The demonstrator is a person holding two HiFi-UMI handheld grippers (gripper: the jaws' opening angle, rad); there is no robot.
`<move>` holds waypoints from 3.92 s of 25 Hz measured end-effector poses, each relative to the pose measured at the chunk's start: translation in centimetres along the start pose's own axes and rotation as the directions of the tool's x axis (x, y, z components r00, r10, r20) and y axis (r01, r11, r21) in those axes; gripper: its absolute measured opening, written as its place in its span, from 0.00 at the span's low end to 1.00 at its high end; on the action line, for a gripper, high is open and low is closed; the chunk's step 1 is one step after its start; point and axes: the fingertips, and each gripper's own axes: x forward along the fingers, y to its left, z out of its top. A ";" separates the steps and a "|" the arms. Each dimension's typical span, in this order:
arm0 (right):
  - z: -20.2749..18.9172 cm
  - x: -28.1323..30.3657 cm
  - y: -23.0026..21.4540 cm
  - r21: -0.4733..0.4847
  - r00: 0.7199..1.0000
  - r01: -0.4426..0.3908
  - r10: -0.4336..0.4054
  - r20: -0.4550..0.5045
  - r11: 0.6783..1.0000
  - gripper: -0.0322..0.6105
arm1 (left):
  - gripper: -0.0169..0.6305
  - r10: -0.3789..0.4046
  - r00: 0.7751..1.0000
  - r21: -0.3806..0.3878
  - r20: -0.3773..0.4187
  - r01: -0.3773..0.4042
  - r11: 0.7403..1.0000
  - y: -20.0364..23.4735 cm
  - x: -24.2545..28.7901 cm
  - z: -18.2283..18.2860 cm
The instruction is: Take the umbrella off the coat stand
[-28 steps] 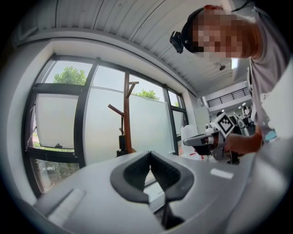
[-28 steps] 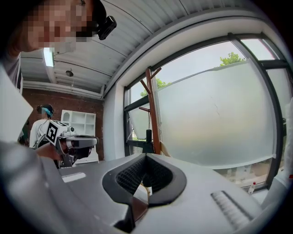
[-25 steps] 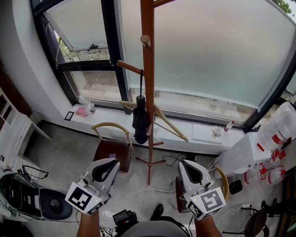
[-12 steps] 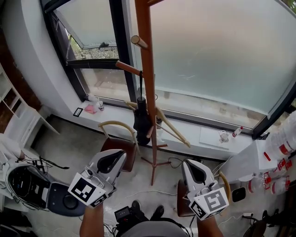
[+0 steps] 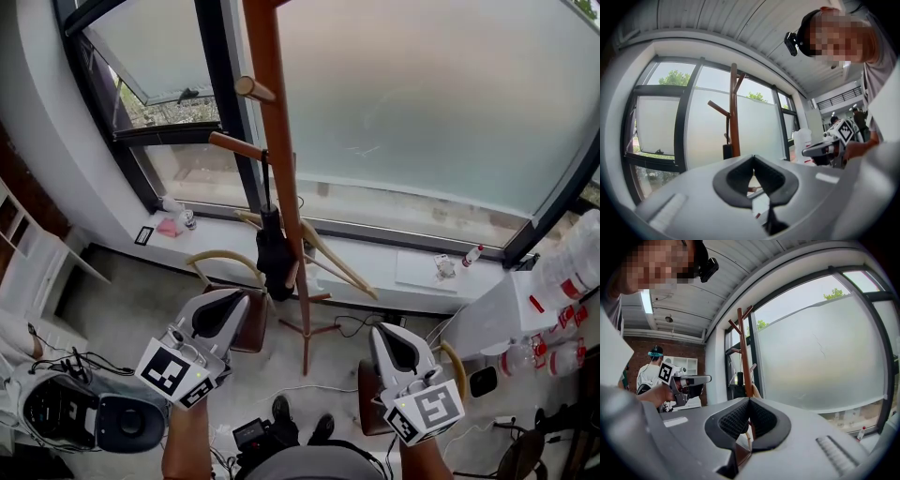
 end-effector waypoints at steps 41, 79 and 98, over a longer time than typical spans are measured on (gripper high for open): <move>-1.3 1.8 -5.2 0.061 0.976 0.218 -0.217 -0.019 0.974 0.05 | 0.39 -0.059 0.998 -0.020 -0.036 0.059 0.998 6.4 12.3 -3.5; 0.2 3.1 -4.1 0.041 0.974 0.227 -0.227 0.006 0.973 0.05 | 0.24 -0.055 0.990 -0.024 0.131 0.059 0.998 9.4 8.0 3.9; 1.2 4.2 -1.7 0.025 0.979 0.202 -0.202 0.025 0.979 0.05 | 0.24 0.075 0.963 -0.018 0.258 -0.072 0.997 16.9 3.7 10.4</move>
